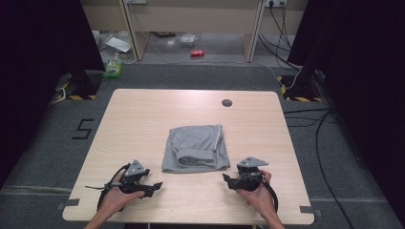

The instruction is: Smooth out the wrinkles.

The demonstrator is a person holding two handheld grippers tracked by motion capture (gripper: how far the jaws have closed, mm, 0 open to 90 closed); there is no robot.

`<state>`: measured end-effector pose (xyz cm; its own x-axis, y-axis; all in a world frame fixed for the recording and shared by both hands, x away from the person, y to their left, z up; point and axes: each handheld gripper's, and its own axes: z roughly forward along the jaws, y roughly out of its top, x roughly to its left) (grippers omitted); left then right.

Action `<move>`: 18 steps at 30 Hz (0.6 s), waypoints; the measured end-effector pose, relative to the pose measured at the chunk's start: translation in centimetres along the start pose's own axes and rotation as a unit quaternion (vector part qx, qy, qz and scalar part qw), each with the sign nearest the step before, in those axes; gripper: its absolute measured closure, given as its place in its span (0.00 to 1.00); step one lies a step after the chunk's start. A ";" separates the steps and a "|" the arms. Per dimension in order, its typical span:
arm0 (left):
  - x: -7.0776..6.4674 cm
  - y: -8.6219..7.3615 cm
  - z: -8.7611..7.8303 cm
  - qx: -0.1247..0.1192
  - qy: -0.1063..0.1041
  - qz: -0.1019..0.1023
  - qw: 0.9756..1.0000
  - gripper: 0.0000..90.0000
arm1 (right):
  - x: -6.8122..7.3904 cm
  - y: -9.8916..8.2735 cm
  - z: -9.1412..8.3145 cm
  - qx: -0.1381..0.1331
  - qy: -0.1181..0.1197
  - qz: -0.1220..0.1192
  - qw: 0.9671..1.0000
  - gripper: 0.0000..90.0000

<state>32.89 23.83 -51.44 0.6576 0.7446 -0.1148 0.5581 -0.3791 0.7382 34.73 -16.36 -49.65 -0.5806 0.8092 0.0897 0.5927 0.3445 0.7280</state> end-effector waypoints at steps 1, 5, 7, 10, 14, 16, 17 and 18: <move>0.0 -0.2 -0.1 -0.001 0.000 -0.001 1.000 0.25 | 0.0 -0.2 -0.1 0.000 -0.002 -0.003 1.000 0.32; 0.0 -0.7 -0.4 -0.002 0.011 0.001 1.000 0.25 | 0.2 -0.9 -0.3 0.010 -0.007 -0.001 1.000 0.28; -0.1 -0.9 -0.6 -0.001 0.011 0.000 1.000 0.24 | 0.3 -1.3 -0.4 0.012 -0.010 -0.004 1.000 0.27; -0.1 -1.3 -0.8 -0.001 0.015 0.001 1.000 0.24 | 0.4 -1.7 -0.7 0.016 -0.014 -0.007 1.000 0.27; 0.0 -1.7 -1.1 -0.004 0.022 0.000 1.000 0.23 | 0.5 -2.4 -0.9 0.020 -0.020 -0.007 1.000 0.25; -0.1 -1.8 -1.3 -0.005 0.024 0.001 1.000 0.23 | 0.5 -2.7 -0.9 0.021 -0.023 -0.006 1.000 0.24; -0.1 -1.9 -1.3 -0.007 0.026 0.003 1.000 0.22 | 0.5 -2.8 -0.9 0.022 -0.023 -0.004 0.999 0.24; -0.2 -2.0 -1.3 -0.007 0.030 0.008 0.999 0.22 | 0.6 -2.9 -0.9 0.021 -0.024 -0.005 0.999 0.23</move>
<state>30.99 25.17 -52.08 0.6348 0.7701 -0.0631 0.5401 -0.3838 0.7489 32.14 -17.34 -51.12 -0.5599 0.8271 0.0500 0.6105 0.3710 0.6998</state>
